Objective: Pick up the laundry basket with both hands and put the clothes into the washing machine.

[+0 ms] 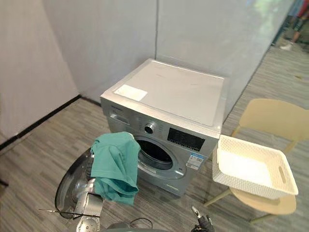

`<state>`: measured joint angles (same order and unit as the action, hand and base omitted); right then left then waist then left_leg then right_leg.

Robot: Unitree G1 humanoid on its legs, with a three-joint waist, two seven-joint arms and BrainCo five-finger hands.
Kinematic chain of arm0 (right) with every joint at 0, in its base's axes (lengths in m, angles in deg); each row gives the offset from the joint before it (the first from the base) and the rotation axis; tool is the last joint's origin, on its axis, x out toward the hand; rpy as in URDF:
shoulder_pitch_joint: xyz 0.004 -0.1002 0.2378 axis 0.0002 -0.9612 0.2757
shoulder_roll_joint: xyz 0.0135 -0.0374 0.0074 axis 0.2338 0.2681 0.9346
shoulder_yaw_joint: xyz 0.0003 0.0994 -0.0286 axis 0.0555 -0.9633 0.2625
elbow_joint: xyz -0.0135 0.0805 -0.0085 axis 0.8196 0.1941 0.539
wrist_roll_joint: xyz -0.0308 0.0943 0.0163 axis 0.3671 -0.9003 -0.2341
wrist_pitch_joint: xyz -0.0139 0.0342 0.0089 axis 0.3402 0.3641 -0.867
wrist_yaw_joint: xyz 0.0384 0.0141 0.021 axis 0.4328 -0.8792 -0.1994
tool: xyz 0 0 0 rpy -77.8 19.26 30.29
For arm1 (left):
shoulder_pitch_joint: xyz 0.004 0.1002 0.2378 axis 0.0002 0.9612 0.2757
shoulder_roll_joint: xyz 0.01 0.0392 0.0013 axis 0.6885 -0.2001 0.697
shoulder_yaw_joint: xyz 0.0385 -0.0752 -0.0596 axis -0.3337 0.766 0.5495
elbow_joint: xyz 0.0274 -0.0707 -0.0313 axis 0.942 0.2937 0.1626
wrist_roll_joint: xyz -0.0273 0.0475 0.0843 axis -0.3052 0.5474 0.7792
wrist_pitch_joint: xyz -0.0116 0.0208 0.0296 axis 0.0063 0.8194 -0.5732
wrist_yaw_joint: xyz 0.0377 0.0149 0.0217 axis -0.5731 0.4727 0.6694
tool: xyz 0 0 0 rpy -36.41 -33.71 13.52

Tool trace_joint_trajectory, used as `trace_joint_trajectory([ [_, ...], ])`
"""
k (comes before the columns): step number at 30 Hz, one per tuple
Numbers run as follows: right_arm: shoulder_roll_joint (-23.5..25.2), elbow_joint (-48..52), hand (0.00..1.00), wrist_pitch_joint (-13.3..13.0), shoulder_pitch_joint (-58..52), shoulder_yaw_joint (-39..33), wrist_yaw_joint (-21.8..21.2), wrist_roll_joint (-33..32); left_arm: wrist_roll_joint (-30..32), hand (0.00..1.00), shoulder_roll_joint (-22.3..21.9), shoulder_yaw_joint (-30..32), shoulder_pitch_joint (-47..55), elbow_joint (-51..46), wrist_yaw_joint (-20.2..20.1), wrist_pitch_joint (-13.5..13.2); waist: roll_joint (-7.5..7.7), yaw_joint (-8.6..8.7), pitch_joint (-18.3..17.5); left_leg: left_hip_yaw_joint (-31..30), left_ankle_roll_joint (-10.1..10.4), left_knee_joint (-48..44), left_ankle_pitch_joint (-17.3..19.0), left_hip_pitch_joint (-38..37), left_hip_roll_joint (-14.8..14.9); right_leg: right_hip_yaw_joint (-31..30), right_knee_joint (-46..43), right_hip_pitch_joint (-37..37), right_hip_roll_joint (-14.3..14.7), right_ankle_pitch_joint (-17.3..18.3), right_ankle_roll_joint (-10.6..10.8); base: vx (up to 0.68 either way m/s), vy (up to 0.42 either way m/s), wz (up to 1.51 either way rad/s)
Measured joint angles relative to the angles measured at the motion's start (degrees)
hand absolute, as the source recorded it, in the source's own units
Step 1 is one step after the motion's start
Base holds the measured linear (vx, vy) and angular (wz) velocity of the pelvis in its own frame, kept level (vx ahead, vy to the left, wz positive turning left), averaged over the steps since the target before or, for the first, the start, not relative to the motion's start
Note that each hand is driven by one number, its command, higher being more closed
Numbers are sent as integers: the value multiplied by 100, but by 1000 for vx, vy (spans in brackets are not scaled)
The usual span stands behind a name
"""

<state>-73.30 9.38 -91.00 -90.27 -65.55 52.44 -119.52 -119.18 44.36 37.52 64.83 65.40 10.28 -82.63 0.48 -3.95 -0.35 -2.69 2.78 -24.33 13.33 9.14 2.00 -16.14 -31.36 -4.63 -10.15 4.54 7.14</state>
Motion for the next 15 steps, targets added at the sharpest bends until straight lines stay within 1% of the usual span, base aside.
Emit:
trace_joint_trajectory([
  [1, -6, -5, 0, -8, -11, -1, -3, 5, 0, 100, 0, 5, 2, 2, 1, -2, -63, 0, 26, 59, -7, 50, 4, -72, 33, 144, -141, -78, 7, -7, -1, 3, 98, -72],
  [2, -15, -24, 0, -36, -12, 11, -11, 59, 0, 100, -2, 35, 1, 11, 1, -8, -11, 1, 23, 168, -80, 121, 41, -236, 111, 461, -398, -174, 74, 76, -33, -10, 30, -61],
  [3, -33, -112, 0, -44, -3, 13, -22, 100, 0, 100, 8, 48, 3, 77, 2, -10, 47, 8, 25, 213, -140, 202, 78, -377, 192, 758, -641, -232, 266, 444, -102, -29, -52, -54],
  [4, -33, -179, 0, -54, 11, 16, -26, 105, 0, 100, 5, 44, -10, 178, 0, -7, 77, 22, 19, 209, -162, 251, 92, -390, 243, 872, -746, -301, 494, 759, -89, -46, -109, -29],
  [5, -32, -185, 0, -60, 14, 14, -26, 102, -1, 100, 2, 36, -11, 240, -2, 1, 80, 39, 20, 209, -152, 255, 98, -388, 284, 909, -733, -348, 665, 917, -100, -57, -188, -6],
  [6, -36, -212, 0, -60, 14, 27, -22, 99, -2, 100, 2, 31, -4, 301, -4, 17, 149, 106, 55, 209, -118, 283, 111, -370, 280, 1039, -422, -388, 923, 1133, -128, -41, -240, 15],
  [7, -33, -273, 0, -56, -22, 95, -24, 88, -4, 100, -10, 21, -2, 308, -9, 43, 299, 173, 52, 161, -24, 206, 116, -257, 136, 1150, 220, -273, 913, 1391, -503, -15, -252, 23],
  [8, -28, -354, 0, -55, -23, 105, -18, 85, -4, 100, -76, -7, -28, 402, -21, 57, 333, 189, 29, 91, 33, 142, 111, -178, 134, 1222, 346, -246, 946, 1461, -561, 50, -220, 33],
  [9, -98, -398, 0, -67, -59, 23, -8, 41, -7, 100, -119, -101, -39, 447, -22, 96, 149, 218, 28, -71, 97, 205, 52, -162, 203, 1332, 565, -225, 1034, 1297, -618, 105, -154, 26],
  [10, -144, -396, 0, -84, -71, 10, -6, 32, -8, 100, -120, -187, -68, 447, -26, 97, 55, 236, 72, -163, 176, 261, -3, -156, 262, 1406, 713, -119, 1108, 1217, -688, 138, -158, 28],
  [11, -163, -397, 0, -85, -88, 11, -4, 32, -9, 100, -117, -239, -91, 446, -29, 97, 26, 273, 90, -203, 244, 361, -54, -213, 333, 1475, 869, -5, 1183, 1147, -755, 112, -133, 19],
  [12, -157, -396, 0, -84, -92, 15, -2, 28, -6, 100, -118, -238, -97, 446, -31, 98, 33, 286, 92, -212, 260, 433, -65, -280, 367, 1504, 927, 65, 1209, 1132, -772, 109, -151, 12],
  [13, -122, -394, 0, -84, -121, 20, -2, 28, -7, 100, -117, -241, -111, 446, -33, 99, 66, 287, 85, -212, 249, 560, -87, -395, 412, 1528, 1019, 202, 1250, 1127, -783, 68, -95, 4],
  [15, -123, -394, 0, -84, -128, 33, 3, 37, -10, 100, -117, -254, -152, 446, -49, 98, 56, 290, 43, -195, 244, 571, -74, -400, 462, 1527, 1151, 245, 1296, 1125, -789, 71, -58, 1],
])
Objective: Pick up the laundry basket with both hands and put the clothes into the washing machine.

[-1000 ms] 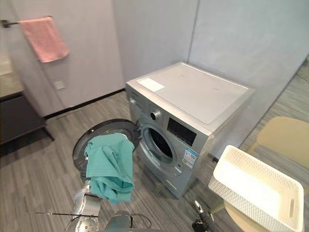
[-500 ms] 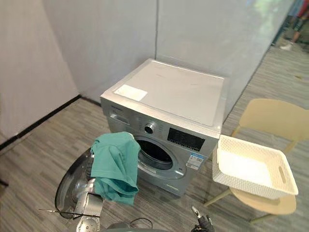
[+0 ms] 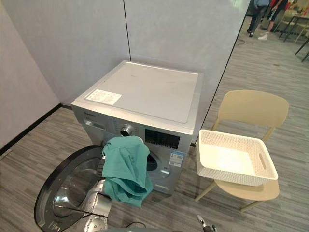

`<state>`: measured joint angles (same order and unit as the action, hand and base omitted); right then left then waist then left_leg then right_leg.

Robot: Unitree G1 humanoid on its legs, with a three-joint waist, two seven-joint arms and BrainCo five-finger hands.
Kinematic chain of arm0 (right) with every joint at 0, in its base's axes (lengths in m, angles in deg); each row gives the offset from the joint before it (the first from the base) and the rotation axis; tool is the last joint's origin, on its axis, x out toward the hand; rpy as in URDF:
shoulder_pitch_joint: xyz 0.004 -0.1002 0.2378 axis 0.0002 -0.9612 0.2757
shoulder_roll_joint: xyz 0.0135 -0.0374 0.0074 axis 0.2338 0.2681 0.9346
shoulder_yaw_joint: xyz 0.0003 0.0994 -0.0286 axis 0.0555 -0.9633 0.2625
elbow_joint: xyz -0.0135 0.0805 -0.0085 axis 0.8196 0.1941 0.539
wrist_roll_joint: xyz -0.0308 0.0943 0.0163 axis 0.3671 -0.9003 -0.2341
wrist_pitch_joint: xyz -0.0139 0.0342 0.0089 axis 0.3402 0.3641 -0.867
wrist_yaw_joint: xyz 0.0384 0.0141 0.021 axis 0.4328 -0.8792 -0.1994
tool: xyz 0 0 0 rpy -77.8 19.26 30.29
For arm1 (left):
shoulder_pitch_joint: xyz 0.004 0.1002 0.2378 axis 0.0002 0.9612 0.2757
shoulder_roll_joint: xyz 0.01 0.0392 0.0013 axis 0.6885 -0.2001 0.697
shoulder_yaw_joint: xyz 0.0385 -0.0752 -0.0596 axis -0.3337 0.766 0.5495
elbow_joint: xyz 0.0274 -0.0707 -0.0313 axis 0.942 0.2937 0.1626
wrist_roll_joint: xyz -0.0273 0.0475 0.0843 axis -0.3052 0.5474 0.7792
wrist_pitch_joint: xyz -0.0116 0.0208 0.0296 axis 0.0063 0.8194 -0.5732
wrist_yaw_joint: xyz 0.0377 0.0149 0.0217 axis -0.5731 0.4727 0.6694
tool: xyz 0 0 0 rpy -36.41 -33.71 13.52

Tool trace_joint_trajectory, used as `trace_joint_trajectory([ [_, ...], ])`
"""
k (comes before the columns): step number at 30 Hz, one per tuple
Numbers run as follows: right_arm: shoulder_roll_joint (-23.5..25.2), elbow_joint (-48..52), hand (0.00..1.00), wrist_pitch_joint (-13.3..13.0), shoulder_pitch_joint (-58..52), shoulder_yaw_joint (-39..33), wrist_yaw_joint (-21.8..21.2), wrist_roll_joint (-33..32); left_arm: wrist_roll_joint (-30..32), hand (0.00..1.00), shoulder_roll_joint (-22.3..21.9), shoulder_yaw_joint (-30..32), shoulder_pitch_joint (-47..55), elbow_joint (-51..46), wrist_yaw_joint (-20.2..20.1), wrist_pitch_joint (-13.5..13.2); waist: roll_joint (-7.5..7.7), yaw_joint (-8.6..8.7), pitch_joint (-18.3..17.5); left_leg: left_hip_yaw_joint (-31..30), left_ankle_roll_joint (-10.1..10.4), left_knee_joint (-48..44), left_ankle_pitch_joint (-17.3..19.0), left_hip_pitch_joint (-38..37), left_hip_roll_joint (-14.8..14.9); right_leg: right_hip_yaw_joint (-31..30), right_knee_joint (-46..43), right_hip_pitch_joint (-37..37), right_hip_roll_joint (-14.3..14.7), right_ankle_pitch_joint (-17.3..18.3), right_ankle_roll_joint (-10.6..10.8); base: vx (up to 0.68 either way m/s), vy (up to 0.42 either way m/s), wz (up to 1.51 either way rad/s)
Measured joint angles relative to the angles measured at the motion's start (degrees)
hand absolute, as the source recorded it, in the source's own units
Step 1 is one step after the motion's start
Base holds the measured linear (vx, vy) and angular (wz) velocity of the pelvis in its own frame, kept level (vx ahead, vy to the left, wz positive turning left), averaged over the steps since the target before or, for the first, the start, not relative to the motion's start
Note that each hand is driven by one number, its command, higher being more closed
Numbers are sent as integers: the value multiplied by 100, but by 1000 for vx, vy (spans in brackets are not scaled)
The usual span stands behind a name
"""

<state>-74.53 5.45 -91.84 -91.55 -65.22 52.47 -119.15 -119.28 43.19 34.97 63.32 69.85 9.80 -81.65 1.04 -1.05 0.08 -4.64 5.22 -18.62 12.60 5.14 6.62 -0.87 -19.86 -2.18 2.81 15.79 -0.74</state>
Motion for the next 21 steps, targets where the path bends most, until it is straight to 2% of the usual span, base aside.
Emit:
trace_joint_trajectory([
  [3, -59, -2, 0, -2, 9, 147, 2, -2, -23, 100, -2, 5, -3, -18, -39, -4, -69, -55, -9, -18, 66, -336, 153, 125, 72, -4, 6, 14, 71, 63, -31, 95, -7, 2],
  [5, -69, -2, 0, -4, 22, 124, 4, -3, -34, 100, -2, 5, -5, -22, -65, 3, -109, -97, 173, -254, 121, -1508, 192, 599, 61, 100, 6, 148, 106, 119, -62, 27, 15, 19],
  [6, -119, 0, 0, -6, 10, 110, 8, -3, -58, 100, -2, -21, 11, -25, -68, 28, -182, -137, 266, -394, 260, -2307, 105, 913, 56, 140, -41, 276, 138, 200, -61, 1, 26, 13],
  [7, -135, -4, 0, 0, 6, 114, 16, -2, -63, 100, -2, -18, 41, -33, -68, 36, -204, -163, 279, -403, 327, -2595, 41, 1018, 49, 140, -75, 325, 134, 244, -80, 58, 60, 9],
  [8, -129, 7, 0, -1, 22, 125, 32, -4, -85, 100, 1, 13, 123, -81, -68, 61, -120, -161, 306, -342, 252, -3024, -27, 1207, 36, 129, -99, 414, 53, 303, -98, 116, 105, -7],
  [9, -127, 35, 0, -2, 50, 165, 33, -6, -114, 100, 14, 33, 193, -178, -68, 83, -112, -167, 304, -264, 68, -3045, 85, 1279, 139, 85, -114, 426, -11, 313, -86, 123, 114, -14],
  [10, -128, 60, 0, -4, 59, 189, 34, -8, -120, 100, 19, 31, 212, -217, -70, 86, -107, -167, 305, -245, -10, -2922, 132, 1294, 232, 58, -109, 417, -49, 313, -85, 172, 176, -25],
  [11, -107, 103, 0, -2, 77, 238, 32, -14, -133, 100, 27, 33, 212, -222, -80, 89, -48, -163, 308, -177, -99, -2445, 184, 1295, 415, 13, -113, 417, -178, 324, -56, 174, 163, -15],
  [12, -36, 149, 0, -5, 75, 231, 34, -31, -150, 100, 52, 37, 211, -219, -80, 99, 30, -138, 314, -139, -105, -1788, 182, 1240, 549, -30, -123, 402, -349, 327, 13, 235, 246, -9],
  [13, -11, 170, 0, -4, 62, 230, 35, -55, -151, 100, 54, -3, 212, -218, -78, 114, 60, -139, 320, -146, -79, -1385, 157, 1157, 563, -52, -134, 399, -437, 316, 59, 208, 282, -5],
  [14, 0, 228, 0, -9, -25, 215, 33, -59, -150, 100, 17, -85, 220, -218, -78, 118, 48, -142, 318, -182, 13, -666, -117, 919, 626, -72, -208, 388, -572, 330, 224, 220, 415, -10],
  [15, -33, 281, 0, -23, -68, 180, 33, -59, -149, 100, 11, -128, 234, -220, -85, 117, -57, -144, 288, -101, 365, -387, -511, 790, 702, -111, -236, 405, -647, 460, 449, 166, 410, -6],
  [16, 36, 199, 0, -4, 4, 113, 39, -59, -149, 100, 75, -98, 208, -195, -87, 128, 37, -115, 263, 13, 573, -523, -343, 829, 580, -133, -289, 427, -824, 594, 649, 160, 392, -5],
  [18, 121, 203, 0, 18, -17, 174, 36, -62, -148, 100, 145, -22, 215, -216, -79, 134, 224, -117, 255, 84, 335, -736, -216, 929, 256, -138, -250, 443, -1155, 385, 764, 157, 355, 10],
  [21, 128, 175, 0, 19, -24, 184, 23, -146, -145, 100, 234, -64, 214, -231, -94, 132, 235, -163, 291, 197, 198, -871, -139, 1014, 111, -162, -186, 407, -1292, -17, 869, 81, 302, 8],
])
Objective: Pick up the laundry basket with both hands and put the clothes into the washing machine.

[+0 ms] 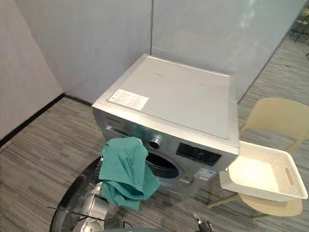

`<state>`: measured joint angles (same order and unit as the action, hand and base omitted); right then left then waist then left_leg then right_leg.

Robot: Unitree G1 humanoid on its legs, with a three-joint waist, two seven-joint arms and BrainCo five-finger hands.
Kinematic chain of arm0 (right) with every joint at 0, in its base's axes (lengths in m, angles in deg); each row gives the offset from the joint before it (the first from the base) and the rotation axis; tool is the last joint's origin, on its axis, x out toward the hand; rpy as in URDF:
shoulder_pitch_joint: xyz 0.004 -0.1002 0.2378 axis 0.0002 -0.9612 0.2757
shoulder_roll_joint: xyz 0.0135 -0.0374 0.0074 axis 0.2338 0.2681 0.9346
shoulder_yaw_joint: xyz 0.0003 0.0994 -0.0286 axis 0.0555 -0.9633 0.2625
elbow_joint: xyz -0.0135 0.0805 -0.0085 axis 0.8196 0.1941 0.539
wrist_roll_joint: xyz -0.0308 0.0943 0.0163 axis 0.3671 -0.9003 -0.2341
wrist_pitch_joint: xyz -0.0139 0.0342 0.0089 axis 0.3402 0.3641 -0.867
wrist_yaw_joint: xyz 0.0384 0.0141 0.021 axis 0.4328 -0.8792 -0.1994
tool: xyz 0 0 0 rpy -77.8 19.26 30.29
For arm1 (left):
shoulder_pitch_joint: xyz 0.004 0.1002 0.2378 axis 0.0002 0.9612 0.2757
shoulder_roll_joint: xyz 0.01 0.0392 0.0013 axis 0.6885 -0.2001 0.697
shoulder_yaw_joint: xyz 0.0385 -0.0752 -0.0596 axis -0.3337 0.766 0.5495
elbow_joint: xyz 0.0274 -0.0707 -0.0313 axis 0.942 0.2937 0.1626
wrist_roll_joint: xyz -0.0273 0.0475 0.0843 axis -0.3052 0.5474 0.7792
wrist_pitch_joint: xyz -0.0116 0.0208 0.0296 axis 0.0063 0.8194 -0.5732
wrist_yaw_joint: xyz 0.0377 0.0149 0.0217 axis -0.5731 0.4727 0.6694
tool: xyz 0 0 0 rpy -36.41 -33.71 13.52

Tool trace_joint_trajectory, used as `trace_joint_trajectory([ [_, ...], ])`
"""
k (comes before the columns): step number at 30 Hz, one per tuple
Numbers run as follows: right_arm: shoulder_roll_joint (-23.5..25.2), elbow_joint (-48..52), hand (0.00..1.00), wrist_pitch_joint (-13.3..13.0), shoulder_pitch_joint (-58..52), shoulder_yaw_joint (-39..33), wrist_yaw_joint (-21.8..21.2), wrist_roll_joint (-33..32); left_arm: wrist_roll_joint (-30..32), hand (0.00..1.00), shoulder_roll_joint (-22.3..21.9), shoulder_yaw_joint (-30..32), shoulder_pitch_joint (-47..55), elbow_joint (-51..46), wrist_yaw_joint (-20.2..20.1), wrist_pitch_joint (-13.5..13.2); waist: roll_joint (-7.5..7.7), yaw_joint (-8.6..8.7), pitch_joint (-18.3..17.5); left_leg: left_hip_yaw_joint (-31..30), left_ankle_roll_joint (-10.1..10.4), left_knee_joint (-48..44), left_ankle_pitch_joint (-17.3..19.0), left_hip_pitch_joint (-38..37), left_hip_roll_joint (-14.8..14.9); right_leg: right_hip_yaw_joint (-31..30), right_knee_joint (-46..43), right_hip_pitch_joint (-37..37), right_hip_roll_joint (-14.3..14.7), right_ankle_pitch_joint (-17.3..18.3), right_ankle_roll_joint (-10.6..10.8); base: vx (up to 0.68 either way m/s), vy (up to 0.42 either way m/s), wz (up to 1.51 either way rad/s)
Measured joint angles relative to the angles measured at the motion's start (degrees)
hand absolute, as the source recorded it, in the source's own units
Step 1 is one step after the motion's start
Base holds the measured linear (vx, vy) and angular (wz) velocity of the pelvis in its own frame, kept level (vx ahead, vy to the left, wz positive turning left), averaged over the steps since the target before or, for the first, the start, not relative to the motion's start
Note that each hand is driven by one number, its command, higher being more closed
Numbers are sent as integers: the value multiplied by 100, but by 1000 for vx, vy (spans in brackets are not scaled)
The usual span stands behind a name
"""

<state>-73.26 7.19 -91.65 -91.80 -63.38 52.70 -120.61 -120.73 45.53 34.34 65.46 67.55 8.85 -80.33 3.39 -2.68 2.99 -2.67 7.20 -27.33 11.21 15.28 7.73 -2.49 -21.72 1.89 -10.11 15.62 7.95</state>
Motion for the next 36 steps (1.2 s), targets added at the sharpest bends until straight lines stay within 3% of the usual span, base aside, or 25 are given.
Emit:
trace_joint_trajectory([
  [3, -13, 9, 0, -8, 48, 49, -21, -38, 31, 100, 160, -110, -35, -6, -2, -29, -1, 1, 62, 214, -137, -312, 116, 234, 24, -95, -163, -239, -48, -38, 137, -38, 166, -14],
  [5, -94, 119, 0, -58, 245, 40, -23, -86, 65, 100, 162, -217, -428, 23, 29, -43, -98, 6, 348, 318, -164, -766, 244, 706, 163, -159, -626, -812, 11, 122, 279, -205, 102, -43],
  [6, -131, 154, 0, -66, 321, 56, -13, -94, 83, 100, 167, -222, -569, 23, 36, -54, -50, 3, 425, 348, -170, -888, 267, 839, 211, -207, -753, -953, 44, 182, 311, -329, 84, -56],
  [7, -155, 248, 0, -96, 461, 118, 3, -101, 114, 100, 183, -221, -893, 78, 99, -87, -111, 12, 657, 380, -142, -1146, 332, 1161, 267, -287, -999, -1320, 103, 367, 315, -318, 49, -50],
  [8, -174, 343, 0, -128, 524, 210, 8, -100, 163, 100, 181, -208, -1164, 200, 164, -136, -51, 15, 755, 395, -117, -1339, 374, 1427, 328, -325, -1190, -1605, 104, 580, 330, -389, -10, -51],
  [11, -250, 738, 0, -148, 709, 482, 98, -135, 284, 100, 32, -139, -2078, 938, 526, -181, -85, 85, 1108, 261, -89, -1990, 415, 2294, 418, -449, -2327, -2690, 254, 1071, 323, -312, -67, -13],
  [20, -193, 1767, 0, -316, 1261, 935, 354, -365, 700, 100, -115, -51, -3833, 2622, 1187, -165, 91, 177, 1637, -171, 77, -3253, 438, 4071, 582, -593, -4222, -4656, 635, 1492, 290, -141, -67, -7],
  [23, -175, 2201, 0, -488, 1336, 973, 367, -487, 784, 100, -53, 353, -4763, 3100, 1438, -150, 223, 194, 1859, -189, 123, -3658, 467, 4647, 713, -766, -4734, -5351, 821, 1530, 290, -137, -40, -31],
  [27, -162, 2343, 0, -601, 1333, 1083, 383, -539, 751, 100, 368, 1023, -5627, 3490, 1683, -154, 305, 352, 1935, -251, 154, -3921, 463, 5254, 831, -843, -5075, -6032, 1015, 1529, 287, -111, -45, -22],
  [30, -91, 2368, 0, -713, 1312, 1091, 408, -594, 544, 100, 928, 1394, -6381, 3868, 1820, -170, 376, 477, 2069, -272, 225, -3970, 410, 5660, 907, -887, -5176, -6500, 1129, 1478, 287, -58, -29, -17],
  [36, -8, 2472, 0, -907, 1265, 998, 452, -792, 137, 100, 1819, 1445, -7816, 4296, 1918, -174, 474, 528, 2225, -348, 237, -4108, 331, 6350, 1024, -880, -5218, -7174, 1275, 1379, 263, -5, -4, -15],
])
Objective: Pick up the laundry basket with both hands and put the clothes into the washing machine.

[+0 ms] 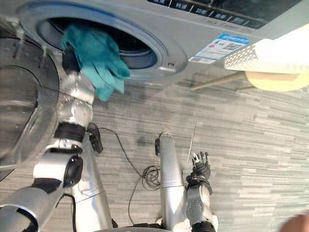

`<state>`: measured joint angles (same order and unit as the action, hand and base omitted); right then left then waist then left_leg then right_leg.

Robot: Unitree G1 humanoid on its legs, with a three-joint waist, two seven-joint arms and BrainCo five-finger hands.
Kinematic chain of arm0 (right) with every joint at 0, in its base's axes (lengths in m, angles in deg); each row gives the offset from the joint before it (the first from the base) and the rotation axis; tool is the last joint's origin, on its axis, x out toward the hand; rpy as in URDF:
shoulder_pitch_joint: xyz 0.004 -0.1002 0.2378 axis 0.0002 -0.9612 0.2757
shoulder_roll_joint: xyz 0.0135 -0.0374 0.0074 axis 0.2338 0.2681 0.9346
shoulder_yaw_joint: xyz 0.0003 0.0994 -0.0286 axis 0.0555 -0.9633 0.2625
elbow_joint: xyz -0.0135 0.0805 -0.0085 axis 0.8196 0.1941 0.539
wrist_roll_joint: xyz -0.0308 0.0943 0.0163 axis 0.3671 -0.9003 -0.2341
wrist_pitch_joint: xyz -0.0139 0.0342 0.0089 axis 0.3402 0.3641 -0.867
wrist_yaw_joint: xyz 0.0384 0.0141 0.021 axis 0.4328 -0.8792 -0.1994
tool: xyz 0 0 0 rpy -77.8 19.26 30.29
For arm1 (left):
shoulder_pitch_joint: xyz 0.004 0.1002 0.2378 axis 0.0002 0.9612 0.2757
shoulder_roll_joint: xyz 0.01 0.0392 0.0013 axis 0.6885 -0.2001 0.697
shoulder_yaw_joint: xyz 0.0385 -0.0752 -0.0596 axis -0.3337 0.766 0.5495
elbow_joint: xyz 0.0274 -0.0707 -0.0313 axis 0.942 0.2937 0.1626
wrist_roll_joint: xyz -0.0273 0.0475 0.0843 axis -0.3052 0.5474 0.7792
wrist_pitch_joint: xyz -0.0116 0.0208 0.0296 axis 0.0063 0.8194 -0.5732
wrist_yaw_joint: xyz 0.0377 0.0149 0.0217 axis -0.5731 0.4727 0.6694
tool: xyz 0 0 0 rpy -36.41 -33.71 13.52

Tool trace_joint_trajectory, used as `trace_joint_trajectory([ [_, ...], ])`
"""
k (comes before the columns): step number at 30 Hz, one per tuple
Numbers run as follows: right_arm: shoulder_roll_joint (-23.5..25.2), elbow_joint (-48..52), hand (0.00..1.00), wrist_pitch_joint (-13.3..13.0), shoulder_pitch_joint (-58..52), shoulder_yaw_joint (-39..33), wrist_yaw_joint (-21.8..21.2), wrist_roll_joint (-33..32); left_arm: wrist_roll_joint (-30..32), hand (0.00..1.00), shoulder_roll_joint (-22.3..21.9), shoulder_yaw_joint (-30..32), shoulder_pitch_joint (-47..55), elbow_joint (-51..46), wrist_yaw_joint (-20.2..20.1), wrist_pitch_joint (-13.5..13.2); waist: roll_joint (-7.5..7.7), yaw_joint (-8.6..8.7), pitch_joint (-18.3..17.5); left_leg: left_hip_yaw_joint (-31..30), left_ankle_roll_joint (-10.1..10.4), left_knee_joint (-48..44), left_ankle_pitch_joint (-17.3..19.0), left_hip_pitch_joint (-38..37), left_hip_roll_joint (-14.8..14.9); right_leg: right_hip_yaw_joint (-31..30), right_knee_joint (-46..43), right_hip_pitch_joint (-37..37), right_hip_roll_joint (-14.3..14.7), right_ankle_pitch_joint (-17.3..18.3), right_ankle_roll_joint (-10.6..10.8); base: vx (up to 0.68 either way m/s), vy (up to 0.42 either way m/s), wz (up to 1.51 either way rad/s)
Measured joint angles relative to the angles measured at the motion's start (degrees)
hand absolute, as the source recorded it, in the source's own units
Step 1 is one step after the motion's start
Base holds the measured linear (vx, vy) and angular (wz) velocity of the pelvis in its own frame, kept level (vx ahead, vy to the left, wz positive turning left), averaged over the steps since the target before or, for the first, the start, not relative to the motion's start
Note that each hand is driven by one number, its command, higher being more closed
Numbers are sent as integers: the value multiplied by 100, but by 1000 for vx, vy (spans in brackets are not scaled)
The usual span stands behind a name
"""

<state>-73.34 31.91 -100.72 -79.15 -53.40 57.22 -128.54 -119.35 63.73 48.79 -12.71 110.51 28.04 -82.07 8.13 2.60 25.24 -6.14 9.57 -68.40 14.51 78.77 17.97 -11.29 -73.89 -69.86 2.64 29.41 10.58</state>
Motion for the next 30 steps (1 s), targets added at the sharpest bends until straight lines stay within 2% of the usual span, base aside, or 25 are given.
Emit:
trace_joint_trajectory([
  [7, 17, -273, 0, -15, -12, -206, -131, -261, -174, 100, 673, -882, -1950, -19, 121, -17, 16, 63, 51, -4, -9, -11, 7, 320, 7, -4, 5, -323, 10, -3, 5, -3, 7, -3],
  [9, 18, -393, 0, -5, -20, -225, -220, -392, -280, 100, 956, -1333, -2666, -114, 118, -149, 15, 140, 52, -4, -32, -46, 22, 415, 3, -7, -10, -406, 7, -5, 11, -37, 14, -3],
  [11, 17, -403, 0, 6, -74, -243, -254, -479, -288, 100, 1083, -1629, -2892, -135, 248, -270, 13, 163, 53, 4, -49, -102, 33, 524, 0, -22, -54, -519, 7, -5, 13, -39, 17, -4],
  [13, 15, -393, 0, 2, -122, -269, -264, -487, -286, 100, 1179, -1880, -3027, -137, 354, -255, 8, 158, 59, 0, -51, -180, 34, 604, -10, -30, -121, -604, 7, -4, 14, 0, 0, 0],
  [17, 13, -326, 0, 2, -201, -366, -357, -611, -219, 100, 1872, -2462, -3454, -260, 759, -277, 1, 170, 214, -34, -62, -519, 88, 773, -2, -107, -494, -850, 54, 6, 30, -49, -1, -9],
  [19, 6, -89, 0, 6, -369, -470, -375, -610, 185, 100, 2438, -2498, -3550, -542, 988, -214, -17, 192, 344, -120, -39, -748, 198, 956, 43, -178, -701, -1067, 179, 11, 38, -96, 6, -33],
  [21, 4, 67, 0, 1, -558, -646, -384, -629, 1001, 100, 2853, -2353, -3454, -789, 1145, -34, -39, 231, 361, -148, -42, -914, 224, 1121, 94, -216, -865, -1251, 254, 11, 40, -89, -2, -24],
  [22, 5, 122, 0, -23, -678, -801, -390, -640, 1677, 100, 3147, -1921, -3016, -1233, 1220, 99, -53, 325, 370, -146, -30, -1022, 250, 1172, 107, -251, -1004, -1352, 285, 15, 46, -81, -15, -24],
  [23, 5, 154, 0, -75, -752, -890, -404, -651, 2359, 0, 3384, -1411, -2466, -1556, 1226, 239, -71, 403, 381, -182, 4, -1119, 293, 1173, 169, -288, -1082, -1382, 350, 17, 51, -70, -16, -26],
  [26, 1, 267, 0, -227, -973, -847, -493, -675, 3425, 0, 3793, -913, -1898, -1627, 1322, 413, -128, 587, 417, -230, 21, -1177, 303, 1173, 208, -288, -1202, -1444, 425, 18, 49, -33, -19, -13],
  [28, 1, 275, 0, -254, -1013, -826, -490, -705, 3922, 0, 3820, -1094, -1868, -1566, 1360, 526, -151, 554, 437, -253, 23, -1178, 301, 1173, 204, -267, -1263, -1466, 430, 20, 45, -33, -28, 6],
  [30, 0, 313, 0, -351, -1015, -695, -497, -705, 4342, 0, 3837, -1832, -2337, -1234, 1339, 699, -157, 415, 490, -273, 25, -1179, 300, 1180, 180, -255, -1284, -1463, 414, 28, 53, -37, -1, 11],
])
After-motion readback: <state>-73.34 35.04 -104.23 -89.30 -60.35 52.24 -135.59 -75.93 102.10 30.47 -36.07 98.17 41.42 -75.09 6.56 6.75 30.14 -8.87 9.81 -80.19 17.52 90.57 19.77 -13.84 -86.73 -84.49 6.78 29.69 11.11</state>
